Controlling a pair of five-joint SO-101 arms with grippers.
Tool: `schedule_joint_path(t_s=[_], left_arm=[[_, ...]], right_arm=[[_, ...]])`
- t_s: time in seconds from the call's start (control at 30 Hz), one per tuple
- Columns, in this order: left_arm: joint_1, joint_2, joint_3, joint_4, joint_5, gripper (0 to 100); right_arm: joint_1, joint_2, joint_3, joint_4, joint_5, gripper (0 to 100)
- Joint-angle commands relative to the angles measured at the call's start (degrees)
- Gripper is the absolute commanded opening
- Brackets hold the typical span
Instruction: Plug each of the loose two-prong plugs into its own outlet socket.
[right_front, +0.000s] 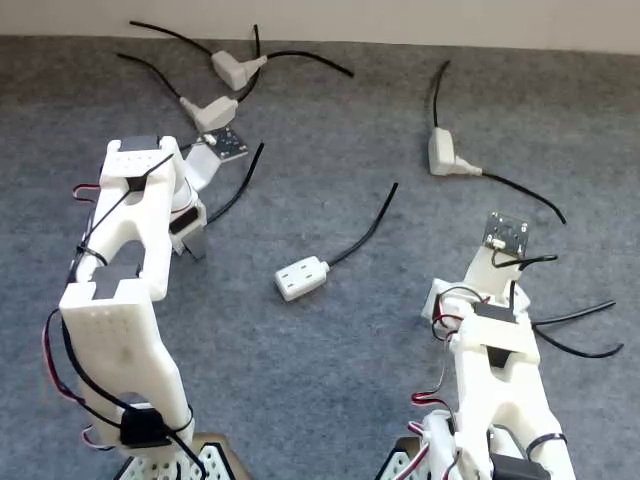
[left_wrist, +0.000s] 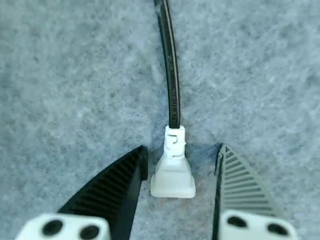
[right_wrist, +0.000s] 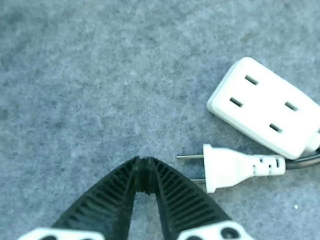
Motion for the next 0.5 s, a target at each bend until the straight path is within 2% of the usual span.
schedule_joint_path(t_s=[0.0, 0.1, 0.47], left_arm=[[-2.15, -0.48, -1.54, 0.53, 0.35, 23], [-2.51, -0.48, -1.54, 0.88, 0.26, 22], [0.22, -0.4, -1.45, 3.69, 0.53, 11]], right_arm=[[0.22, -1.1, -0.13, -1.19, -0.62, 0.9], [0.22, -1.1, -0.22, -1.19, -0.62, 0.9], [0.22, -1.1, -0.22, -1.19, -0.62, 0.9]])
